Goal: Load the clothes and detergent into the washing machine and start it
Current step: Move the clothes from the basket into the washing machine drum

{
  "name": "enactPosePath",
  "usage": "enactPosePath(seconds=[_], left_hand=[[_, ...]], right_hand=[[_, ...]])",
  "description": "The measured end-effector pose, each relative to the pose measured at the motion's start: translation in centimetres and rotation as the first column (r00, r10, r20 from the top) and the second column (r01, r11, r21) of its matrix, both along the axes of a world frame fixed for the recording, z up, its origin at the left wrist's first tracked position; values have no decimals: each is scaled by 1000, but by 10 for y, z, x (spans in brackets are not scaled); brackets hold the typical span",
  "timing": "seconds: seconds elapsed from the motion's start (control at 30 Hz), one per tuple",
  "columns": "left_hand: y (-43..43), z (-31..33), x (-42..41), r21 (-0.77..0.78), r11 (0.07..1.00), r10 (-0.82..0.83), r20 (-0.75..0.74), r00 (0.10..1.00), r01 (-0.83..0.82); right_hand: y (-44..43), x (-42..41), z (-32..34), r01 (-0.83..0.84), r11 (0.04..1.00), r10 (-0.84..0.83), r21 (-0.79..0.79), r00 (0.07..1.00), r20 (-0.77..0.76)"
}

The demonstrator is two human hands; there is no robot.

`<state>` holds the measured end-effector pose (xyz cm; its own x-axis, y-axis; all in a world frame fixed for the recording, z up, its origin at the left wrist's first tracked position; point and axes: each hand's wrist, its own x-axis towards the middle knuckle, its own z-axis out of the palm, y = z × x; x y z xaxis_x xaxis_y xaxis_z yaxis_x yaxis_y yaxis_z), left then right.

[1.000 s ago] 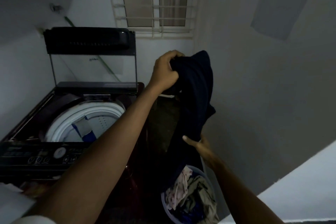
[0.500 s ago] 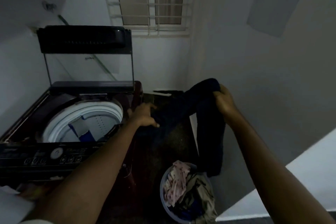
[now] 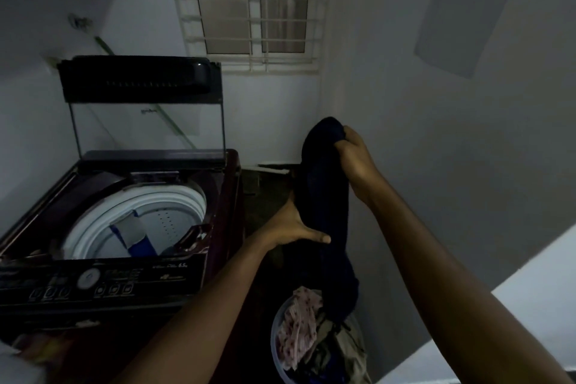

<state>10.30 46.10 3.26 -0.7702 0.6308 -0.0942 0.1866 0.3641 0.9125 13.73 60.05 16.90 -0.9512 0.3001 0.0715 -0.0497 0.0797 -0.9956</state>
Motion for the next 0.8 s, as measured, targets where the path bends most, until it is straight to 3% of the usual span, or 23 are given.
enactPosePath(seconds=[0.1, 0.23, 0.37, 0.53, 0.6, 0.7, 0.8], left_hand=[[-7, -11, -1, -43, 995, 87, -18, 996, -88], [-12, -8, 11, -140, 944, 273, -185, 944, -300], [-7, -21, 16, -29, 856, 508, -134, 851, -516], [-24, -8, 5, -50, 808, 563, -227, 794, -587], [-36, 3, -3, -71, 822, 523, -302, 797, -566], [-53, 21, -14, -67, 854, 465, -348, 814, -516], [-57, 37, -20, -68, 890, 384, -424, 820, -451]], right_hand=[[-7, -3, 11, 7, 987, -9, -163, 1000, -10], [-28, -6, 24, 33, 953, -18, -303, 999, 50], [-43, -13, 43, 16, 933, 20, -361, 995, 96], [-22, 0, 44, 53, 879, -106, -474, 991, -86], [10, 5, 30, 161, 897, -206, -411, 976, -69], [57, 21, -12, 303, 936, -297, -179, 953, 59], [80, 48, -68, 230, 973, -230, 27, 942, 245]])
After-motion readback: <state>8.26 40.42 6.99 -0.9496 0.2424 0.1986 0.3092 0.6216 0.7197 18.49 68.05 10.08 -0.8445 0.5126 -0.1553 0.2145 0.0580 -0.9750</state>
